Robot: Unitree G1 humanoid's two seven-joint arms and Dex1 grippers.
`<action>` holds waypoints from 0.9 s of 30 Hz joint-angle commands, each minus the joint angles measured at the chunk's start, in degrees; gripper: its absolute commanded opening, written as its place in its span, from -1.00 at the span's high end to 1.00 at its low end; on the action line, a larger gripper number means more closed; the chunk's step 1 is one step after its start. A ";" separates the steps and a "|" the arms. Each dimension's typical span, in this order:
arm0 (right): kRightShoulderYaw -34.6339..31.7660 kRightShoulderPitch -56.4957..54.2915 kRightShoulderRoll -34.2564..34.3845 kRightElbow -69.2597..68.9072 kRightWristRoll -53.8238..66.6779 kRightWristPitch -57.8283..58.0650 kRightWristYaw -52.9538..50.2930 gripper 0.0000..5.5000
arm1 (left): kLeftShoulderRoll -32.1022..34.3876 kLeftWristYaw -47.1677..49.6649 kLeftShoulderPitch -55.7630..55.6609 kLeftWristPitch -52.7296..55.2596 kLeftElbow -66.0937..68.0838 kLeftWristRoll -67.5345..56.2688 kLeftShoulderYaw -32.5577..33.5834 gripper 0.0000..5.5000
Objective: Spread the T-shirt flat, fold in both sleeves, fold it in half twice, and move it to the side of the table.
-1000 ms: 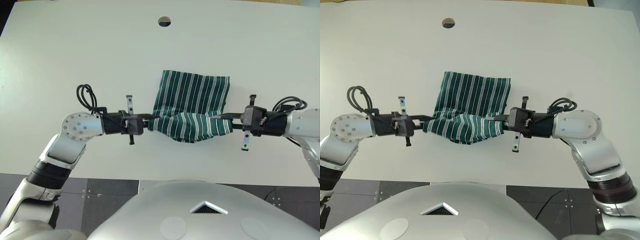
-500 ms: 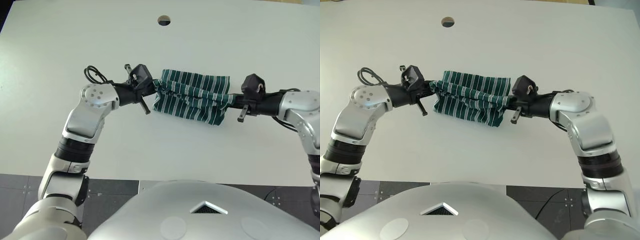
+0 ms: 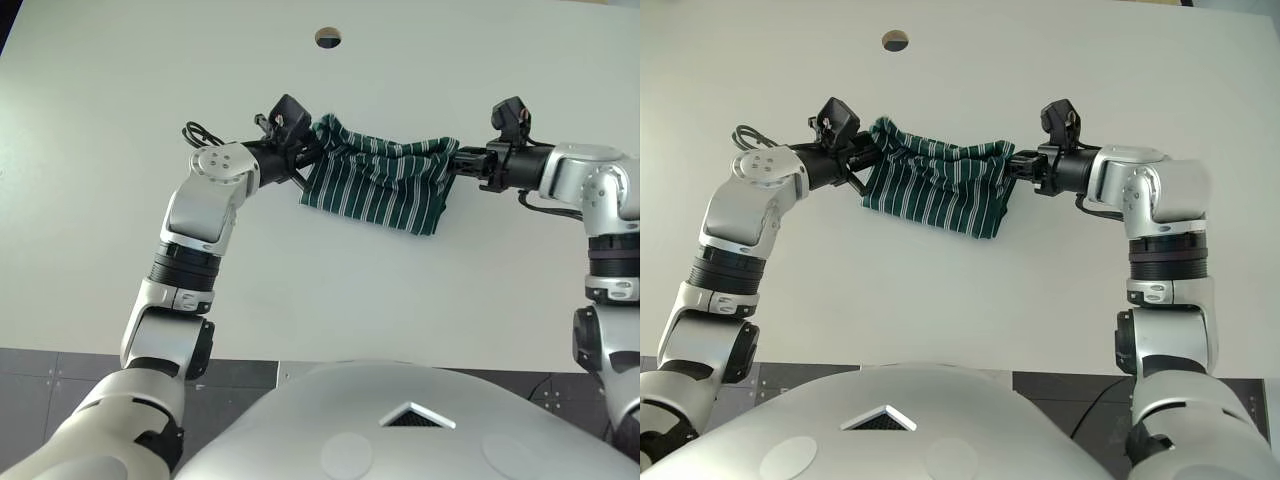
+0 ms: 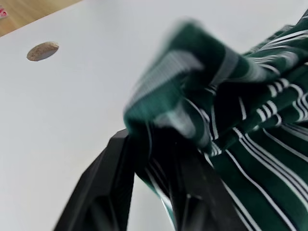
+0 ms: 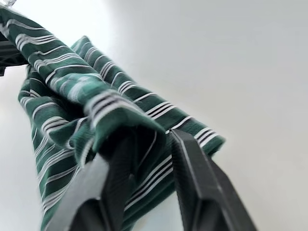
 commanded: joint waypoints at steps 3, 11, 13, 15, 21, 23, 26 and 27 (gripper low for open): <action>-7.73 -4.17 2.50 7.73 -4.70 -10.65 -10.17 0.10 | -4.67 4.89 -6.69 2.18 9.51 -2.01 7.10 0.58; 0.96 3.55 2.60 -9.33 -17.62 -36.96 -10.62 0.26 | -4.64 6.50 -5.73 -7.24 10.26 -1.82 12.28 0.64; 5.77 6.04 2.80 -15.42 -22.50 -42.21 -11.07 0.39 | -4.43 7.52 -3.90 -10.67 7.04 -1.15 13.03 0.74; 11.23 8.30 4.22 -18.99 -28.48 -45.37 -13.23 0.52 | -4.64 10.65 -1.92 -14.93 3.58 0.48 14.16 0.85; 20.44 14.65 12.96 -19.90 -37.92 -45.46 -21.42 0.89 | -6.37 18.01 5.50 -22.48 -7.55 6.47 12.57 0.96; 22.89 15.75 15.12 -19.11 -39.86 -45.57 -22.64 0.96 | -6.91 18.73 6.81 -23.06 -9.15 6.86 12.34 0.96; 24.63 16.46 17.80 -16.75 -41.28 -46.26 -23.85 0.96 | -7.71 19.50 7.77 -23.17 -9.74 6.85 12.53 0.96; 25.15 16.31 18.85 -14.91 -41.79 -46.91 -24.51 0.96 | -7.98 19.59 8.01 -23.21 -9.75 6.64 12.59 0.96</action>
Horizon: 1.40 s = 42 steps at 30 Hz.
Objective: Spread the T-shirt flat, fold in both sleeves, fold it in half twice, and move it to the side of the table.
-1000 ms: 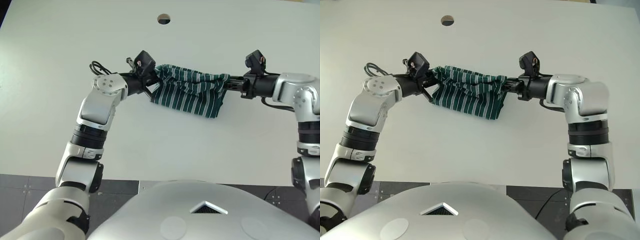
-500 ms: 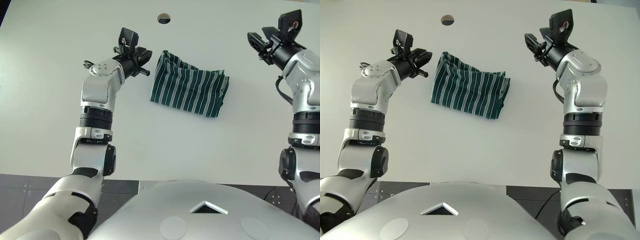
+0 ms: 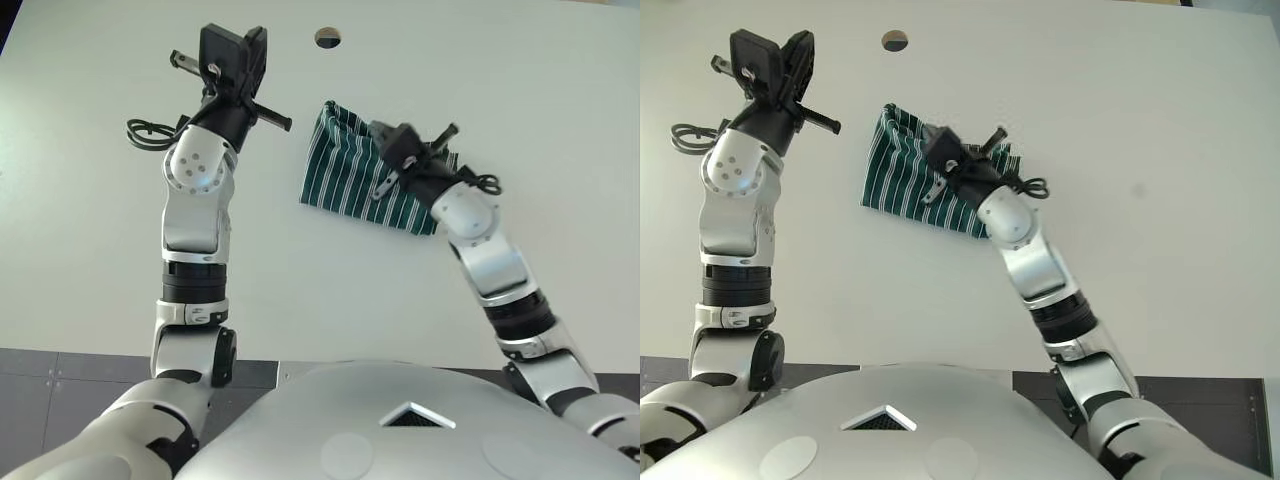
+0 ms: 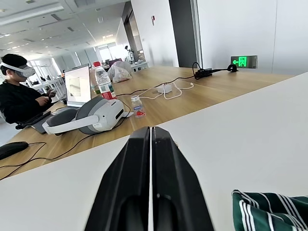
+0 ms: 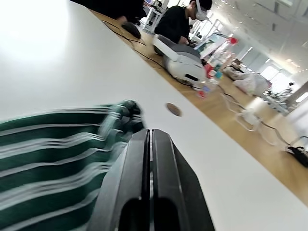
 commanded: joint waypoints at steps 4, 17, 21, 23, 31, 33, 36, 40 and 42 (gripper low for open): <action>1.63 -1.54 5.27 12.34 -2.75 -1.36 -3.46 0.96 | -1.36 0.68 1.42 -0.44 -1.10 -0.54 0.87 0.96; 7.11 0.85 -13.09 17.84 -19.48 3.29 5.53 0.96 | -2.03 -1.01 3.54 -0.17 -9.23 -2.15 0.01 0.96; 3.21 7.11 -25.98 12.71 -19.70 -0.66 9.81 0.96 | -1.67 -1.02 3.63 -0.06 -9.44 -2.42 0.77 0.96; 1.12 10.21 -31.35 12.19 -18.87 -3.56 11.01 0.96 | -1.64 -1.02 3.89 -0.05 -9.57 -2.48 0.94 0.96; -7.22 16.17 -45.73 16.90 -15.24 -18.90 10.93 0.96 | -1.45 -1.38 5.46 0.15 -10.46 -3.27 1.06 0.96; -8.47 15.31 -45.97 19.53 -14.62 -20.57 10.56 0.96 | -1.46 -1.41 5.69 0.38 -10.49 -3.75 1.24 0.96; -9.60 14.30 -45.36 21.92 -14.95 -23.33 8.76 0.96 | -1.47 -1.73 5.95 0.45 -10.42 -4.20 1.03 0.96; -17.97 13.36 -38.75 11.12 -5.59 -26.87 3.19 0.96 | -1.08 -1.96 6.52 -1.06 -8.90 -3.69 1.07 0.96; -25.50 14.42 -34.16 0.29 2.67 -28.10 -0.32 0.96 | -0.91 -1.09 8.32 -3.96 -8.46 -2.44 1.58 0.96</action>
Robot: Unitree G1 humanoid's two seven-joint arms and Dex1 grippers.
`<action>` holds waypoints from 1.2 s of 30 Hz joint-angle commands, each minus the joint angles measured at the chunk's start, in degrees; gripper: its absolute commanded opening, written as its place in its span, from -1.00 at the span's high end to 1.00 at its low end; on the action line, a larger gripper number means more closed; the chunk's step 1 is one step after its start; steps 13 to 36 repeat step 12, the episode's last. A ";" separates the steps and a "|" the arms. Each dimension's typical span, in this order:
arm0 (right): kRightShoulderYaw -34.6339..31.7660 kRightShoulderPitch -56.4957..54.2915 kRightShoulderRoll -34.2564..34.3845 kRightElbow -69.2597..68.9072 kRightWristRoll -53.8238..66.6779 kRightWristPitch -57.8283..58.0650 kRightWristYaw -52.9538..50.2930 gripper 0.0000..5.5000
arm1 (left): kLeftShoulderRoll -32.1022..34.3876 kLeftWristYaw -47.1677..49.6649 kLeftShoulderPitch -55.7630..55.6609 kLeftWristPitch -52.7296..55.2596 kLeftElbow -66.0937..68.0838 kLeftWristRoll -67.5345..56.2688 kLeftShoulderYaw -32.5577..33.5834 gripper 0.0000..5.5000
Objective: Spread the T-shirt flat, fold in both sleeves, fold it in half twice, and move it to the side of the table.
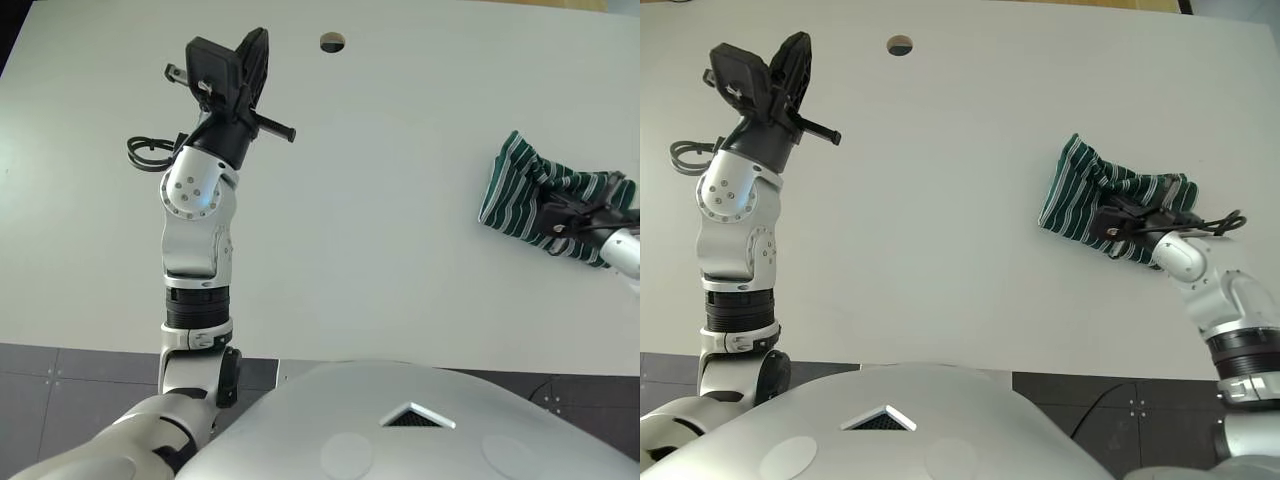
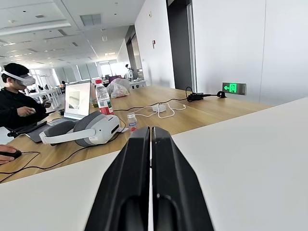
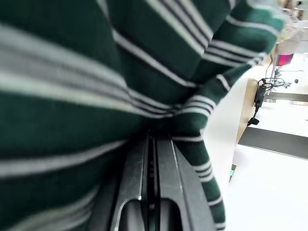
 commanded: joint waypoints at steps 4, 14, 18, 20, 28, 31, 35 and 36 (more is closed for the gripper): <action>-16.12 5.24 13.50 -29.45 15.59 -1.28 -8.68 0.96 | 1.32 2.02 8.20 -12.35 0.36 4.67 1.32 0.96; -9.76 20.63 38.00 -39.19 8.68 -0.55 -23.92 0.96 | -1.31 5.65 21.46 -24.86 0.27 8.97 0.53 0.96; -9.76 20.63 38.00 -39.19 8.68 -0.55 -23.92 0.96 | -1.31 5.65 21.46 -24.86 0.27 8.97 0.53 0.96; -9.76 20.63 38.00 -39.19 8.68 -0.55 -23.92 0.96 | -1.31 5.65 21.46 -24.86 0.27 8.97 0.53 0.96; -9.76 20.63 38.00 -39.19 8.68 -0.55 -23.92 0.96 | -1.31 5.65 21.46 -24.86 0.27 8.97 0.53 0.96; -9.76 20.63 38.00 -39.19 8.68 -0.55 -23.92 0.96 | -1.31 5.65 21.46 -24.86 0.27 8.97 0.53 0.96; -9.76 20.63 38.00 -39.19 8.68 -0.55 -23.92 0.96 | -1.31 5.65 21.46 -24.86 0.27 8.97 0.53 0.96; -9.76 20.63 38.00 -39.19 8.68 -0.55 -23.92 0.96 | -1.31 5.65 21.46 -24.86 0.27 8.97 0.53 0.96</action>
